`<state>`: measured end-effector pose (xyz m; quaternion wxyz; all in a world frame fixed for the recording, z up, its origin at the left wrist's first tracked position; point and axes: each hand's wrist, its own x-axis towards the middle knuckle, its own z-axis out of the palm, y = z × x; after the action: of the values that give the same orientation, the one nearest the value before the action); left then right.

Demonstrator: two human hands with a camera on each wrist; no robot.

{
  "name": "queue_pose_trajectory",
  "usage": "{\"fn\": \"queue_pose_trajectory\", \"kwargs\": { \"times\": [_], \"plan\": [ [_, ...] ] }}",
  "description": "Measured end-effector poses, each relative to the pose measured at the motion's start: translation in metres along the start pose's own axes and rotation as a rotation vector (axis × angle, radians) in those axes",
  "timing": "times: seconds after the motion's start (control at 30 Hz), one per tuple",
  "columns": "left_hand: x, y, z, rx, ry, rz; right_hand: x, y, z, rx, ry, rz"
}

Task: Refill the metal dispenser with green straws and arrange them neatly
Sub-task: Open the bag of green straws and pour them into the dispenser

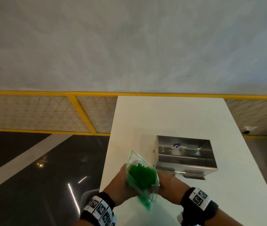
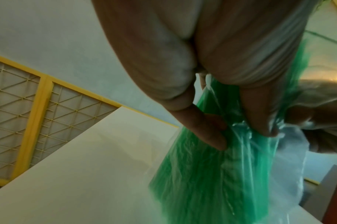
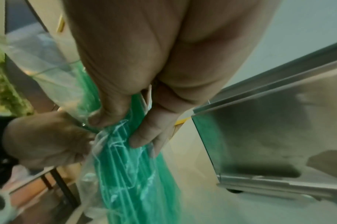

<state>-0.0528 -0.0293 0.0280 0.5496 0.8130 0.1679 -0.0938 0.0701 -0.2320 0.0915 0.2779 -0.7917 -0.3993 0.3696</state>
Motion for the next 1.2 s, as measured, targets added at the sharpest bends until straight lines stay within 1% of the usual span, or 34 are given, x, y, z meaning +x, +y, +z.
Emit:
{"fn": "queue_pose_trajectory", "kwargs": {
  "times": [0.07,0.13,0.23,0.3,0.33,0.37,0.43,0.53,0.6,0.63,0.67,0.7,0.73,0.77,0.8,0.87,0.9,0.97,1.03,1.1,1.17,1.2],
  "plan": [
    [0.001,-0.006,0.007,0.109,-0.006,-0.024,0.004,0.003,0.007,-0.004,-0.061,0.034],
    [0.003,-0.010,0.013,0.140,-0.025,-0.010,0.009,0.009,0.015,-0.054,-0.104,0.069],
    [0.011,-0.009,0.012,0.153,-0.027,-0.005,0.016,0.017,0.020,-0.083,-0.102,0.103],
    [0.009,-0.002,0.008,0.120,-0.033,0.038,0.015,0.015,0.017,-0.043,-0.086,0.119],
    [0.008,0.002,0.006,0.116,0.002,0.065,0.012,0.014,0.014,-0.016,-0.066,0.119],
    [0.007,0.006,0.003,0.128,0.024,0.101,0.010,0.012,0.011,-0.004,-0.025,0.100],
    [0.008,0.008,-0.001,0.080,0.058,0.140,0.006,0.012,0.006,-0.021,0.044,0.057],
    [0.005,0.011,0.003,0.148,-0.026,0.106,0.008,0.014,0.007,-0.099,0.021,0.029],
    [0.009,0.026,0.010,0.096,-0.073,0.160,0.010,0.017,0.009,-0.114,0.002,0.003],
    [0.008,0.037,0.010,0.110,-0.110,0.172,0.011,0.016,0.006,-0.121,0.014,-0.010],
    [0.008,0.040,0.013,0.173,-0.176,0.206,0.011,0.014,0.003,-0.128,0.031,-0.014],
    [0.010,0.037,0.017,0.233,-0.218,0.192,0.010,0.011,-0.001,-0.137,0.051,-0.019],
    [0.012,0.038,0.020,0.241,-0.220,0.091,0.010,0.010,-0.003,-0.146,0.062,-0.024],
    [0.014,0.031,0.020,0.309,-0.221,0.075,0.011,0.011,-0.002,-0.158,0.054,-0.028],
    [0.012,0.020,0.022,0.301,-0.209,0.059,0.012,0.012,0.001,-0.154,0.027,-0.015],
    [0.009,0.001,0.027,0.198,-0.153,-0.030,0.014,0.017,0.010,-0.094,-0.039,0.032],
    [0.008,-0.004,0.029,0.168,-0.127,-0.057,0.016,0.020,0.015,-0.074,-0.050,0.034],
    [0.010,-0.013,0.031,0.138,-0.116,-0.068,0.019,0.025,0.018,-0.063,-0.019,0.026],
    [0.011,-0.020,0.030,0.186,-0.154,-0.068,0.018,0.029,0.019,-0.056,0.017,0.024],
    [0.007,-0.022,0.034,0.163,-0.176,-0.060,0.015,0.038,0.024,-0.036,-0.003,0.048],
    [0.001,-0.016,0.039,0.089,-0.189,-0.073,0.009,0.042,0.026,-0.048,-0.027,0.092],
    [0.000,-0.012,0.041,0.068,-0.176,-0.058,0.006,0.042,0.025,-0.060,-0.032,0.094]
  ]
}}
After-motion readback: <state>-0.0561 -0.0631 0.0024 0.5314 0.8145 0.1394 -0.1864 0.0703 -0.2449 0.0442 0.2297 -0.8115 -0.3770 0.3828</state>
